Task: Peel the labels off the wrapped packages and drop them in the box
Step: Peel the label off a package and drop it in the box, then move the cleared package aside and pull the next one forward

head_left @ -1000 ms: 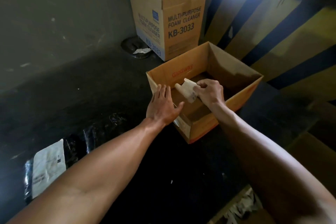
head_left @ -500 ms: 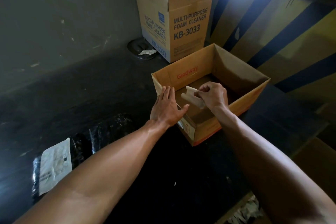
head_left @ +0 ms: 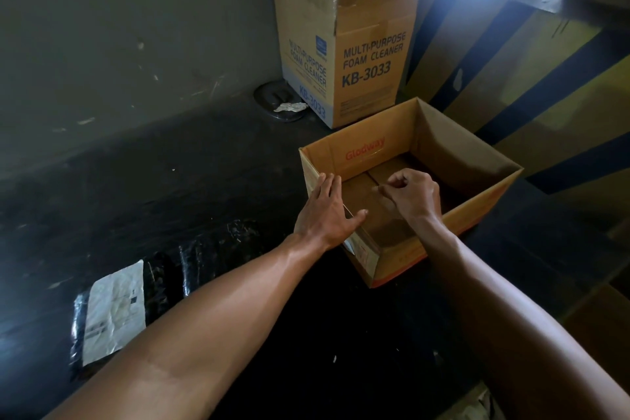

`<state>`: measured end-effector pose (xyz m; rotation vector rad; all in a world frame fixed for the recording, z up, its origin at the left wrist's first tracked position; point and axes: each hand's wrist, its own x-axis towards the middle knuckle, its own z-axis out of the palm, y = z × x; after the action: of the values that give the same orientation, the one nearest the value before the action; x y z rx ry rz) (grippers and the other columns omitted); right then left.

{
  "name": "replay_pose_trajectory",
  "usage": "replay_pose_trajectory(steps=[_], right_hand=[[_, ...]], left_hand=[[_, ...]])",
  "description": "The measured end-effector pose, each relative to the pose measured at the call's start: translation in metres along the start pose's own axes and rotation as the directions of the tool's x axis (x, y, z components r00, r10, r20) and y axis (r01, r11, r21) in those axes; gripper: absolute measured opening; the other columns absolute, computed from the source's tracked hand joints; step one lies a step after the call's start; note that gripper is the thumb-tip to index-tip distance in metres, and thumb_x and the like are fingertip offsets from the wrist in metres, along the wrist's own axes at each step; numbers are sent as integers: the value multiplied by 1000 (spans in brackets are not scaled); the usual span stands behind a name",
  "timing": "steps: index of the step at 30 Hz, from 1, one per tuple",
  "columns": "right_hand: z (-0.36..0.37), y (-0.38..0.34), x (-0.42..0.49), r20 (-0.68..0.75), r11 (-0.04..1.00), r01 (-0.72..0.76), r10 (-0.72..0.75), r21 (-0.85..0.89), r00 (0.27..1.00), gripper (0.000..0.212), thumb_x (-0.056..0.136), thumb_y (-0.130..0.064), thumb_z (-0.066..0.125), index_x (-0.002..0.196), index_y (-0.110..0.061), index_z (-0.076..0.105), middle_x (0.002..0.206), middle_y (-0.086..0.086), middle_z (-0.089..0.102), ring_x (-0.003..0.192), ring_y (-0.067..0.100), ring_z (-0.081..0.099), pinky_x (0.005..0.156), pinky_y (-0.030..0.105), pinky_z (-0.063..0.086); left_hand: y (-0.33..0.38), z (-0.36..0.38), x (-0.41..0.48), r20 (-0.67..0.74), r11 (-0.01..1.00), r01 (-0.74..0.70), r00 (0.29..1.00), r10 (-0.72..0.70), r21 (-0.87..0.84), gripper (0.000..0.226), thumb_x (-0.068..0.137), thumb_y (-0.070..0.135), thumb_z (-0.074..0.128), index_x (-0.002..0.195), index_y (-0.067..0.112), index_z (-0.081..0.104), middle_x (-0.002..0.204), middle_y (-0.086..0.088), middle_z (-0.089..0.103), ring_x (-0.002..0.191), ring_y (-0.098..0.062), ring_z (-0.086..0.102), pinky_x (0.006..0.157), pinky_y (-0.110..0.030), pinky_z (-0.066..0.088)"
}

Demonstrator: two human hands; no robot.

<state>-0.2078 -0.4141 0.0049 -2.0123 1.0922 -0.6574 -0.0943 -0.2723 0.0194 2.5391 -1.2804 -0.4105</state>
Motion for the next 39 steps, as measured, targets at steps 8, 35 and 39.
replay_pose_trajectory(steps=[8,35,39], right_hand=[[-3,-5,-8,32,997,48,-46,-53,998,17,84,-21,79,98,-17,70,96,-1,69,89,16,66,77,40,59],[205,-88,-139,553,1000,9,2,-18,833,99,80,-48,79,158,-21,25,161,5,27,147,23,32,115,37,32],[198,-76,-146,609,997,-74,66,-12,790,105,76,-50,82,159,-20,24,163,5,29,148,23,31,117,39,30]], left_hand=[[-27,-12,-12,-5,995,-41,999,41,-89,105,84,73,51,157,16,2,165,-3,0,151,-18,1,120,-44,20],[-206,28,-175,24,514,456,764,-645,-726,109,79,49,77,157,27,5,157,1,25,142,-16,31,107,-29,30],[-210,32,-186,37,532,445,790,-611,-720,117,70,47,85,157,30,9,156,3,29,142,-15,30,111,-32,29]])
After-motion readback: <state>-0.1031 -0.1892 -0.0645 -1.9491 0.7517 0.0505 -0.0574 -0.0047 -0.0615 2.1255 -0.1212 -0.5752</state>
